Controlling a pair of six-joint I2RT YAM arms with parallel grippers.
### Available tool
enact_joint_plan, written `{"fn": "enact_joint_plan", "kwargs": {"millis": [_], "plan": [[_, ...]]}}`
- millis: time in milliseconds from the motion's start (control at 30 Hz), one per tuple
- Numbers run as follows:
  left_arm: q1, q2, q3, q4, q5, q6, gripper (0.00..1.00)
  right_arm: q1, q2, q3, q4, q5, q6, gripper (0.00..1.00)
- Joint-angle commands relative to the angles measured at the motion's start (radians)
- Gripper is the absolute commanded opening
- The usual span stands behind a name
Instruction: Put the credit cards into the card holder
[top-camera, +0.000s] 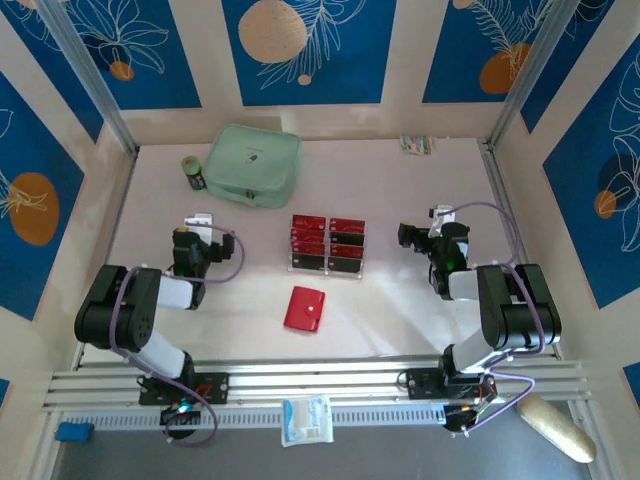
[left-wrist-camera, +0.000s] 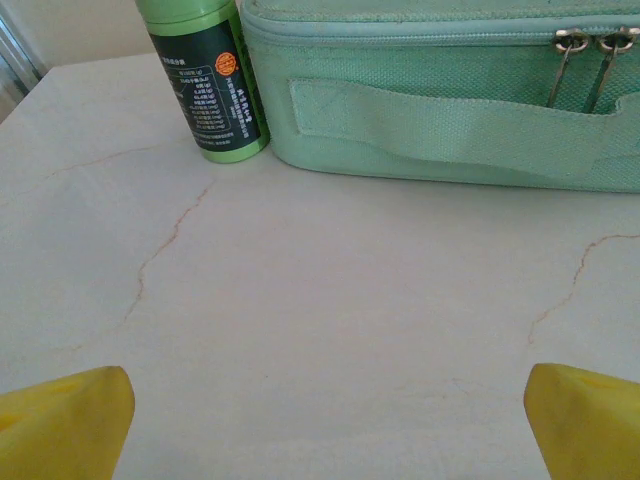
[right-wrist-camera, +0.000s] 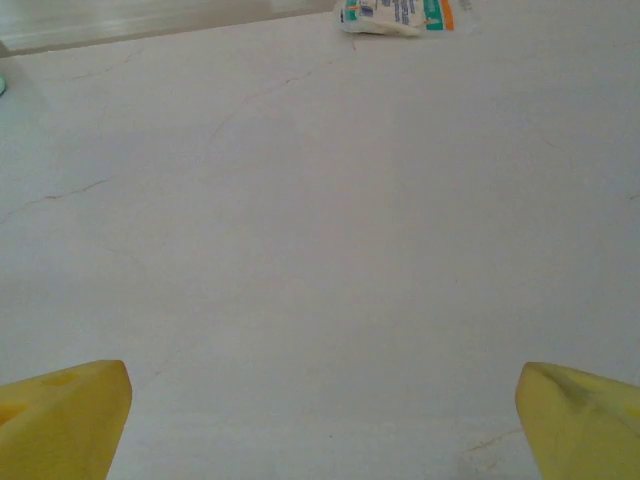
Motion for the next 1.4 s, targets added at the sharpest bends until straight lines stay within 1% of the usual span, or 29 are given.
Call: {"fn": "enact_joint_plan", "kwargs": {"millis": [0, 700, 1200, 1233, 1267, 1300, 1367], "plan": [[0.010, -0.008, 0.009, 0.027, 0.017, 0.006, 1.00, -0.001, -0.004, 0.018, 0.023, -0.014, -0.021, 0.99], [0.010, -0.008, 0.011, 0.025, 0.019, 0.006, 1.00, -0.003, -0.004, 0.020, 0.022, -0.015, -0.020, 0.99], [0.020, -0.011, 0.012, 0.018, 0.040, 0.000, 1.00, -0.013, -0.003, 0.025, 0.012, -0.038, -0.014, 0.99], [0.019, -0.020, 0.017, 0.004, 0.033, 0.000, 1.00, -0.014, -0.006, 0.020, 0.018, -0.041, -0.015, 0.99], [0.020, -0.044, 0.032, -0.046, 0.024, -0.004, 1.00, -0.014, -0.014, 0.019, 0.019, -0.037, -0.011, 0.99], [0.019, -0.077, 0.059, -0.119, 0.009, -0.007, 1.00, -0.010, -0.044, 0.036, -0.031, -0.026, -0.013, 0.99], [0.020, -0.135, 0.112, -0.258, -0.030, -0.019, 1.00, 0.002, -0.113, 0.094, -0.195, 0.003, -0.021, 0.99]]}}
